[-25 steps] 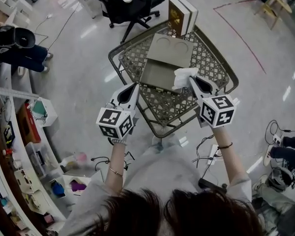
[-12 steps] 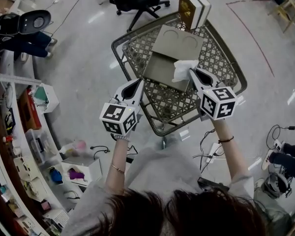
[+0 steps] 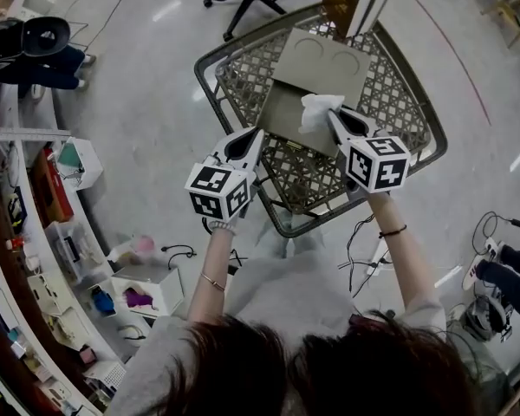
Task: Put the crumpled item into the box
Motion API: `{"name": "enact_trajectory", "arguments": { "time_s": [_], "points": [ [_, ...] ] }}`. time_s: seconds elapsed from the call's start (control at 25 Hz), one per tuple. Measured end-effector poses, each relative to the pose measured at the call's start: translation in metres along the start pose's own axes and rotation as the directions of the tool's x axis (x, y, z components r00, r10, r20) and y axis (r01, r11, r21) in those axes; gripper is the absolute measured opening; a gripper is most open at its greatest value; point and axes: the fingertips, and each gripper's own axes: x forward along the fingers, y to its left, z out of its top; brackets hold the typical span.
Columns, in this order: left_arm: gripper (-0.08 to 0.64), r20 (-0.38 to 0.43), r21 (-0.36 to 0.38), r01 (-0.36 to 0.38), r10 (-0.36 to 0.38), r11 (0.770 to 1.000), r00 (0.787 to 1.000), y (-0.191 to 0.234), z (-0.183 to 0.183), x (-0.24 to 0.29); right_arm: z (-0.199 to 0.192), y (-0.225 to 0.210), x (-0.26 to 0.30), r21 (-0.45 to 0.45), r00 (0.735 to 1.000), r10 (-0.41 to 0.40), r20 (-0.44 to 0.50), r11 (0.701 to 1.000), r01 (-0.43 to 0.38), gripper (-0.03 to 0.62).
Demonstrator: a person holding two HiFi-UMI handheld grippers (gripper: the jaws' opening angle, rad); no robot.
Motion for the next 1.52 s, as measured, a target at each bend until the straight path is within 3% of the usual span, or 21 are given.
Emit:
{"name": "enact_trajectory", "arguments": {
  "time_s": [0.84,1.52],
  "points": [
    [0.018,-0.132,-0.086,0.030,-0.041,0.996,0.990,0.029,-0.050,0.050,-0.052,-0.023,0.073,0.081,0.987,-0.031,-0.158,0.996,0.044,0.048],
    [0.018,-0.190,-0.161,0.039,-0.070,0.986,0.979,0.034,-0.079,0.065,-0.087,-0.036,0.105,0.207,0.953,-0.045,-0.301,0.972,0.111,0.048]
  ]
}}
